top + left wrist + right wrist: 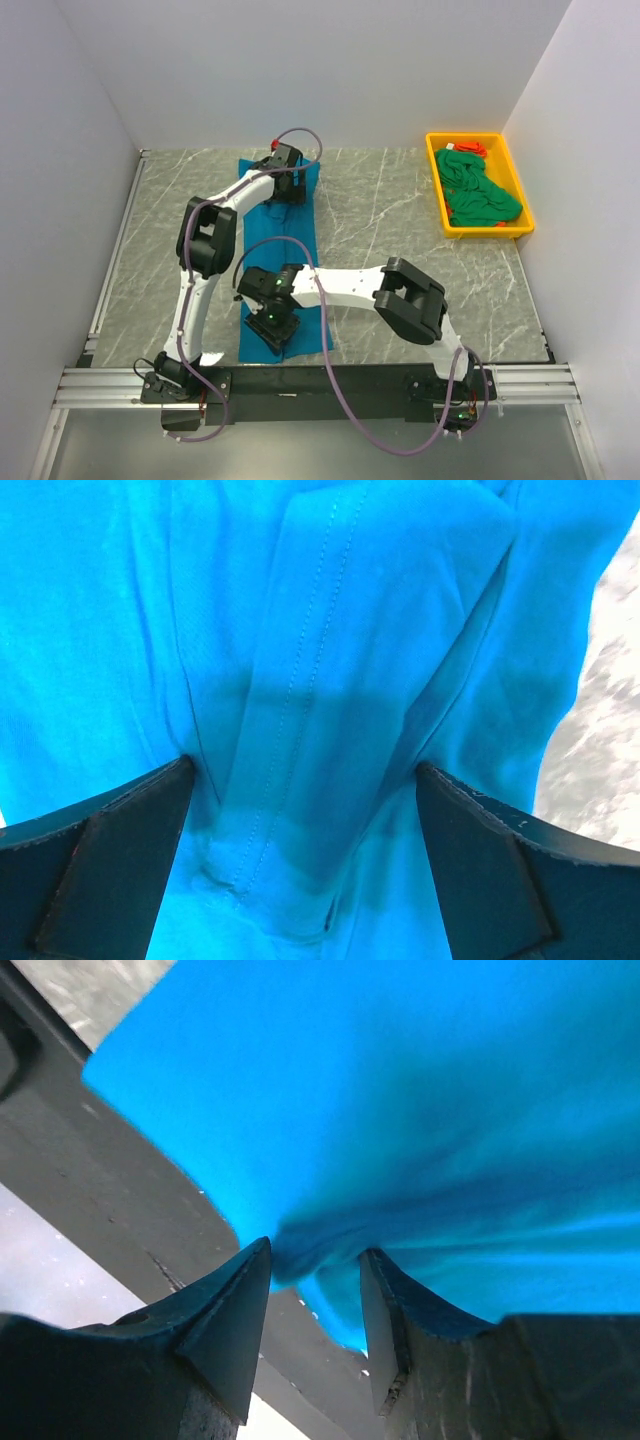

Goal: Fold and stack the t-shirts
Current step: Fold the tshirt

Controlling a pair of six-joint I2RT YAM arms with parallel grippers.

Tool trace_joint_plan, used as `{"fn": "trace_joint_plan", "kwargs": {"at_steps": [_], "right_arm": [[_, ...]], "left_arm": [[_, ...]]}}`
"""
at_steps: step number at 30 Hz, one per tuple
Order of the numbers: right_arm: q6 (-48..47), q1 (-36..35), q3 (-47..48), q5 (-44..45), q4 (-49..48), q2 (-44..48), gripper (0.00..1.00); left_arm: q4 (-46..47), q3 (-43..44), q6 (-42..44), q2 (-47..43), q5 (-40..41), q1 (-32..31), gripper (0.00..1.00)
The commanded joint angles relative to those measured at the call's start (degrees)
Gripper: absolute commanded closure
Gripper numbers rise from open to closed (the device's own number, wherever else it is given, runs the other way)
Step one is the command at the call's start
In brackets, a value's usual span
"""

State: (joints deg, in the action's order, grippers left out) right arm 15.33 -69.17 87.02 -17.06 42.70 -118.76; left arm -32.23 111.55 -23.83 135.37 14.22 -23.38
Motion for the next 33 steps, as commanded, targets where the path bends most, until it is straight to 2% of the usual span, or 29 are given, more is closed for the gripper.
{"fn": "trace_joint_plan", "kwargs": {"at_steps": [1,4,8,15,19,23,26,28,29,33], "right_arm": [[0.22,-0.18,3.67,1.93,2.74,2.29,0.52],[0.4,0.35,3.07,4.22,3.18,6.95,0.49],[1.01,3.24,-0.53,7.56,3.45,13.89,0.47],[3.12,12.55,-14.39,9.07,0.99,29.08,0.44],[5.05,21.85,-22.23,7.48,-3.57,34.9,0.45],[6.2,25.13,-26.46,6.78,-6.04,37.02,0.49],[8.13,25.49,-29.01,4.94,-9.55,37.37,0.53],[9.01,25.48,-30.42,3.18,-12.62,36.94,0.56],[9.54,25.57,-30.77,1.69,-13.51,36.59,0.61],[12.79,25.48,-31.91,-0.08,-16.06,33.95,0.65]], "left_arm": [[1.82,3.49,2.13,2.27,-2.97,0.17,0.01],[0.59,6.56,1.34,0.16,-0.86,0.35,0.01],[0.67,6.06,-2.6,-7.83,0.89,0.87,0.01],[0.15,-2.02,-7.98,-20.66,-2.17,3.68,0.01],[-2.22,-8.17,-10.52,-27.16,-2.35,3.95,0.01],[-2.58,-18.53,-13.33,-33.67,-4.9,3.95,0.02],[-2.23,-31.34,-15.18,-39.64,-6.22,3.78,0.05],[-1.44,-36.64,-16.06,-44.11,-6.83,3.78,0.08],[-1.43,-41.36,-16.5,-45.53,-7.01,3.78,0.09],[-2.13,-52.29,-19.4,-53.08,-9.2,3.43,0.11]]}}
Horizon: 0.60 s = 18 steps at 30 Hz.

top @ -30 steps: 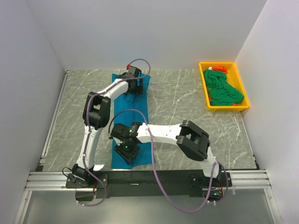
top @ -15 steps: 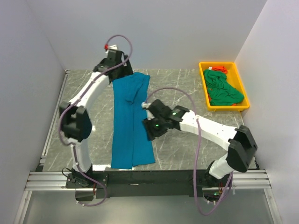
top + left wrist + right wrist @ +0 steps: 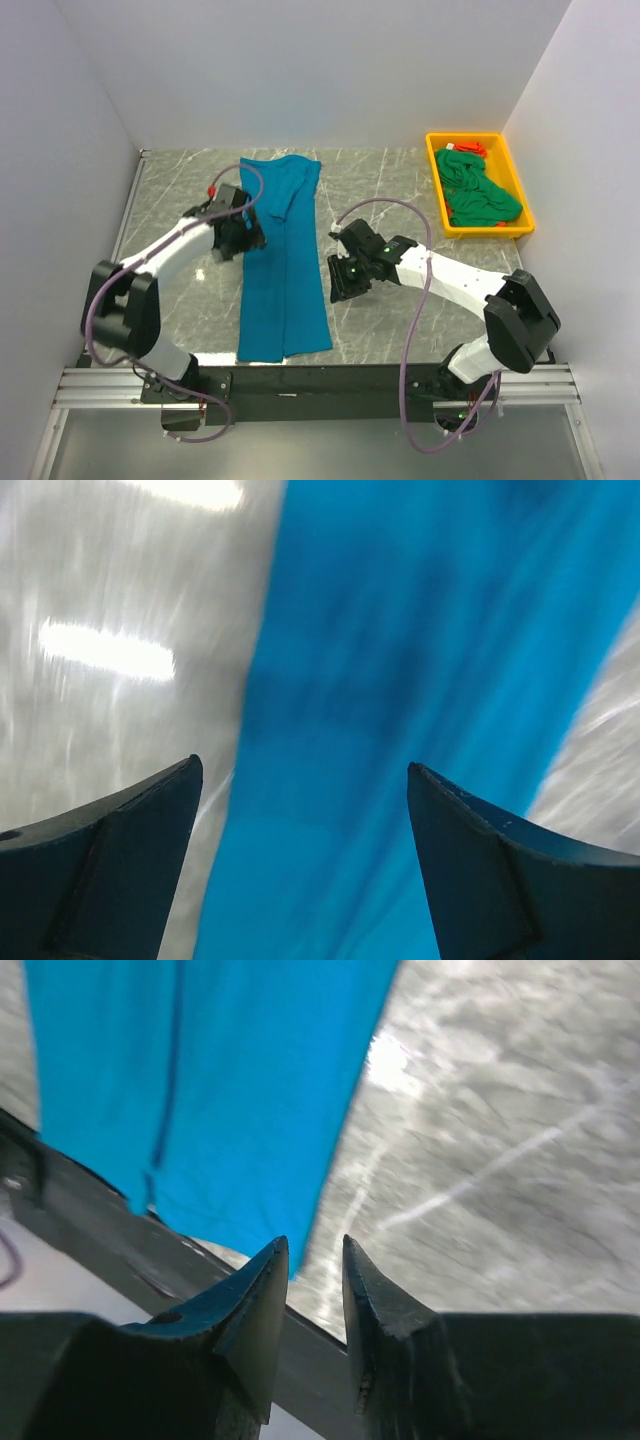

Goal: Fold and stack the t-shirts
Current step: Fold the tshirt

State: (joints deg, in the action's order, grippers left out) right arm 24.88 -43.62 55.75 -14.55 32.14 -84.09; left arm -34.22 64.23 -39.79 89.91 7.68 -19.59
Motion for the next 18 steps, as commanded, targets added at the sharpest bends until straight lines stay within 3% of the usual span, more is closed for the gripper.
{"fn": "trace_joint_plan", "kwargs": {"at_steps": [1,5,10,18], "right_arm": [[3.85,-0.15,-0.9,-2.77,-5.77,-0.98,0.64],[7.97,-0.85,-2.92,-3.82,-6.13,-2.21,0.61],[9.39,-7.61,-1.18,-0.67,-4.29,-5.98,0.59],[6.67,-16.32,8.49,8.83,3.36,-13.63,0.59]], "left_arm": [[-0.41,-6.99,-4.67,-8.95,-3.19,-0.62,0.11],[-3.39,-16.74,-7.66,-14.84,-3.9,-1.93,0.11],[-5.77,-23.96,-10.91,-21.35,-4.78,-2.9,0.12],[-6.92,-26.7,-13.65,-24.17,-5.13,-3.87,0.14]]}}
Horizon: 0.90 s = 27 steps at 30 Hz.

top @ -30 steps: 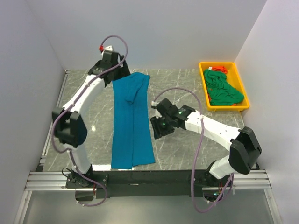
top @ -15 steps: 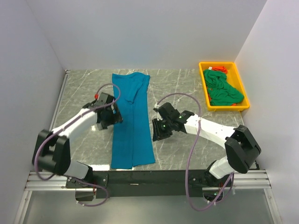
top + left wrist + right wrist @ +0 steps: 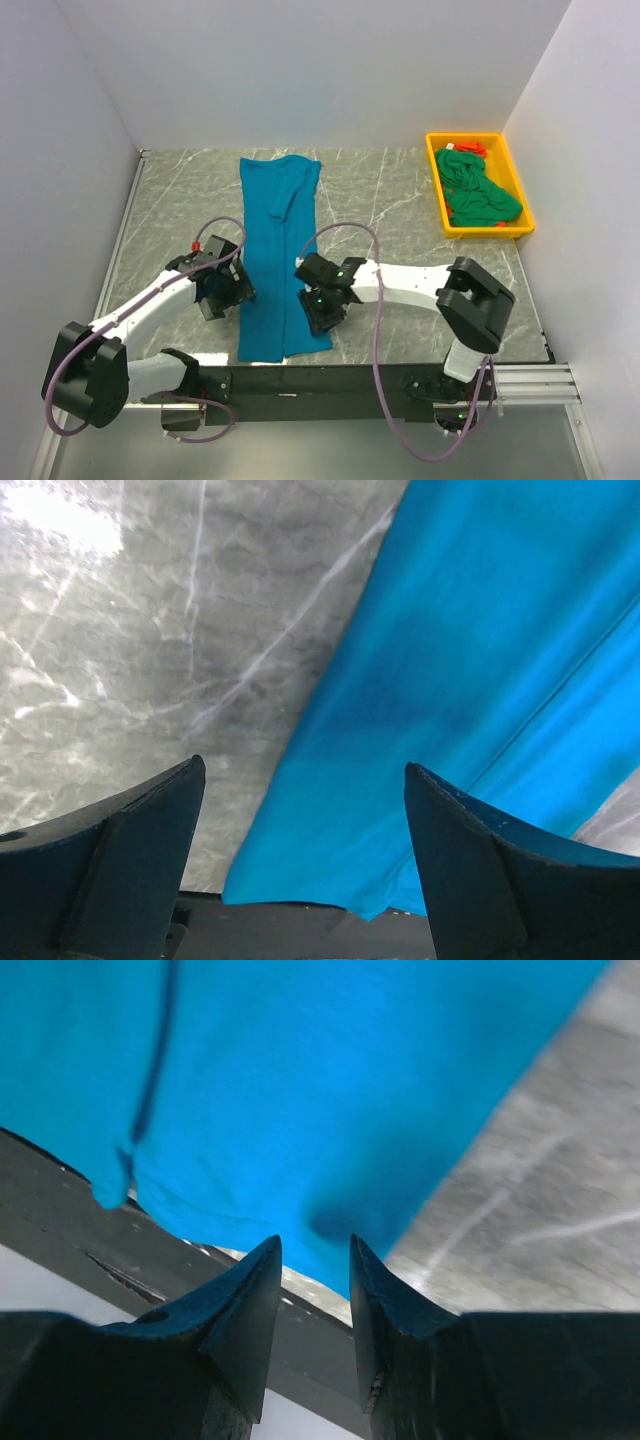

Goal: Fold and stack the t-shirts
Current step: Fold the tshirt

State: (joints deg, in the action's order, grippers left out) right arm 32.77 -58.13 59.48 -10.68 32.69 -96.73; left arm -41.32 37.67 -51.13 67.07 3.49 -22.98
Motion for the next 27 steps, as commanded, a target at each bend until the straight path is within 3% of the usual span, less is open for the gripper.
{"fn": "trace_joint_plan", "kwargs": {"at_steps": [1,12,23,27], "right_arm": [[-1.48,-2.33,5.46,5.75,3.86,-2.57,0.59],[-2.45,-3.31,2.31,9.98,9.32,-6.28,0.6],[-3.77,-3.31,-4.2,9.18,8.63,1.62,0.59],[-3.6,-2.08,-3.41,6.46,2.75,8.65,0.5]], "left_arm": [[0.36,-0.58,-2.74,-1.15,-1.2,-0.48,0.14],[1.07,-0.49,-4.24,-0.45,-2.26,-2.07,0.15],[3.07,2.66,-5.3,0.25,-3.92,-4.53,0.15],[9.92,8.02,-1.09,3.32,-6.39,-4.44,0.14]]}}
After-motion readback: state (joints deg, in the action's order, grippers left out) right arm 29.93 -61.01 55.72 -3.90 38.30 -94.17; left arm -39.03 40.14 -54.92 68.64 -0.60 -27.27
